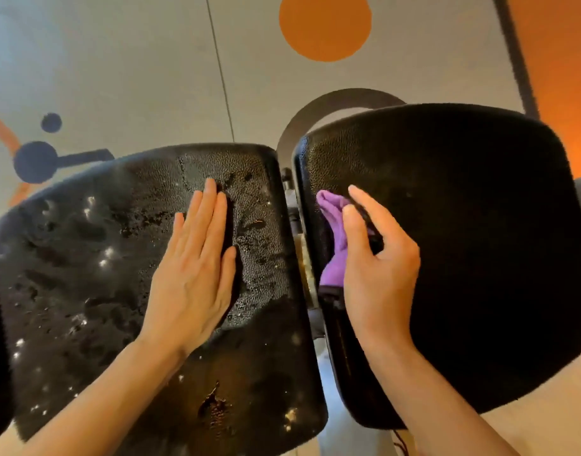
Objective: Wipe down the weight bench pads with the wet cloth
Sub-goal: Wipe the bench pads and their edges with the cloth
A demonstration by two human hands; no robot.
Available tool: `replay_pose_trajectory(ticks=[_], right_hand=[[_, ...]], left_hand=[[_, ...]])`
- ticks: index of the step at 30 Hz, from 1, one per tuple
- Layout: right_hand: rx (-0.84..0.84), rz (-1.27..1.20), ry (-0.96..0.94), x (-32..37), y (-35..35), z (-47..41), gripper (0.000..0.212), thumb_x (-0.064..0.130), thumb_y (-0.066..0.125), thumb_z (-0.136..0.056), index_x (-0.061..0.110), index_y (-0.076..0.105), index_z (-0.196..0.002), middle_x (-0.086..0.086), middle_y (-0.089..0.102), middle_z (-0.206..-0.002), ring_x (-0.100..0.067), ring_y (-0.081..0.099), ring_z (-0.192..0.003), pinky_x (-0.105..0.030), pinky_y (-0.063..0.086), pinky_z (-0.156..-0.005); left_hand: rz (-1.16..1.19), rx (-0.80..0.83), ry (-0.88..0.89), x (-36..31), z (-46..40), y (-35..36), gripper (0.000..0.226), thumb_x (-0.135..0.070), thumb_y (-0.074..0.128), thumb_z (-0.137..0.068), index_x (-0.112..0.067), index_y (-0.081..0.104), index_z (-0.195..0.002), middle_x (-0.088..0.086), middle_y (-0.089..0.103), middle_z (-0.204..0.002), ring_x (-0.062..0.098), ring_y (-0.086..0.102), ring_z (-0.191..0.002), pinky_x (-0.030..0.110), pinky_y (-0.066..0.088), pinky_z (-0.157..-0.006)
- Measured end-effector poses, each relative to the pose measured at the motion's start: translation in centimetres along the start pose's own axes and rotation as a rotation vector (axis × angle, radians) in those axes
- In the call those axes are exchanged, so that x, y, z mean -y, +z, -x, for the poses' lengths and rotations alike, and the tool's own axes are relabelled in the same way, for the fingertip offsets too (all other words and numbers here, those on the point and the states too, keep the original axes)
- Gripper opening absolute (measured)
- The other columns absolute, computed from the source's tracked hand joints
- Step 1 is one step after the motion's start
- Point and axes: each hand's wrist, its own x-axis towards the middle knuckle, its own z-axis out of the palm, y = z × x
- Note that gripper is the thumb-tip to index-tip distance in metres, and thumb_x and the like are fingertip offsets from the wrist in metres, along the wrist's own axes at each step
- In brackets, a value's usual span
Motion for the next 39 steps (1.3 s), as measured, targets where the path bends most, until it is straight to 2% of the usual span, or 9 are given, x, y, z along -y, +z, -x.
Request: replay_pose_trajectory(ticks=[3,6,13,17,20,25,31,34,39], right_hand=[[-0.094,0.112,-0.101,-0.3,4.4,-0.1,0.036,0.030,0.056,-0.094,0.024,0.056,-0.129,0.015,0.057,-0.120,0.000,0.047,-0.110,-0.013,0.042,-0.092],[0.010,0.288,-0.206,-1.2,7.1,1.9,0.042,0.025,0.061,-0.090,0.023,0.054,-0.131,0.008,0.052,-0.127,-0.009,0.044,-0.113,-0.018,0.046,-0.090],[-0.165,0.131,-0.053,-0.5,9.5,0.9,0.042,0.021,0.057,-0.094,0.017,0.051,-0.135,0.002,0.058,-0.133,-0.004,0.052,-0.122,0.002,0.031,-0.094],[-0.222,0.315,-0.076,1.0,11.3,-1.1,0.037,0.027,0.055,-0.094,0.024,0.055,-0.131,0.008,0.062,-0.128,-0.005,0.058,-0.111,-0.017,0.043,-0.089],[-0.141,0.385,-0.056,0.3,11.1,0.3,0.040,0.025,0.048,-0.097,0.021,0.049,-0.137,0.003,0.054,-0.137,-0.013,0.053,-0.122,-0.025,0.043,-0.096],[-0.135,0.382,0.128,-1.3,8.5,5.9,0.041,0.024,0.044,-0.098,0.024,0.046,-0.139,0.008,0.051,-0.139,-0.005,0.047,-0.127,-0.015,0.037,-0.100],[-0.179,0.460,0.031,2.2,13.3,-2.4,0.033,0.023,0.040,-0.100,0.016,0.048,-0.131,-0.001,0.060,-0.121,-0.014,0.056,-0.108,-0.022,0.041,-0.083],[-0.148,0.468,0.045,-1.0,10.2,3.6,0.041,0.028,0.032,-0.099,0.015,0.048,-0.134,-0.001,0.061,-0.124,-0.013,0.058,-0.111,-0.023,0.047,-0.088],[-0.132,0.556,0.359,-5.3,4.2,15.4,0.035,0.022,0.041,-0.099,0.016,0.054,-0.132,-0.003,0.061,-0.127,-0.019,0.058,-0.118,-0.018,0.036,-0.092]], left_hand=[[-0.027,0.024,0.028,1.0,-0.7,-0.4,0.061,-0.029,0.030,-0.103,-0.010,0.010,-0.157,0.005,0.000,-0.166,0.019,-0.001,-0.153,0.034,-0.001,-0.125],[-0.058,0.062,0.059,1.7,-0.7,-0.5,0.063,-0.031,0.031,-0.102,-0.011,0.009,-0.157,0.004,0.000,-0.166,0.018,-0.001,-0.153,0.031,-0.002,-0.124],[-0.044,0.101,0.089,2.6,-0.2,-0.9,0.065,-0.034,0.032,-0.101,-0.012,0.009,-0.157,0.002,0.000,-0.166,0.016,-0.002,-0.153,0.029,-0.005,-0.124],[-0.047,0.130,0.102,3.3,0.9,-1.0,0.066,-0.036,0.031,-0.100,-0.012,0.008,-0.157,0.001,-0.002,-0.166,0.016,-0.004,-0.153,0.028,-0.006,-0.123],[-0.066,0.151,0.127,3.7,1.5,-0.9,0.067,-0.036,0.030,-0.100,-0.010,0.008,-0.157,0.003,-0.003,-0.166,0.016,-0.006,-0.153,0.028,-0.006,-0.123],[-0.041,0.118,0.147,3.6,1.6,-0.5,0.065,-0.035,0.027,-0.101,-0.011,0.004,-0.157,0.005,-0.005,-0.166,0.019,-0.005,-0.153,0.031,-0.004,-0.124],[-0.068,0.088,0.177,4.0,1.7,0.1,0.063,-0.031,0.025,-0.102,-0.005,0.005,-0.156,0.012,-0.006,-0.165,0.025,-0.006,-0.153,0.032,-0.006,-0.124],[-0.081,0.086,0.193,4.1,1.8,0.3,0.064,-0.029,0.026,-0.102,-0.003,0.006,-0.156,0.013,-0.006,-0.165,0.026,-0.007,-0.153,0.040,0.001,-0.124],[-0.063,0.090,0.181,3.9,1.8,0.4,0.063,-0.028,0.025,-0.102,-0.001,0.005,-0.155,0.013,-0.009,-0.165,0.026,-0.009,-0.152,0.042,0.001,-0.124]])
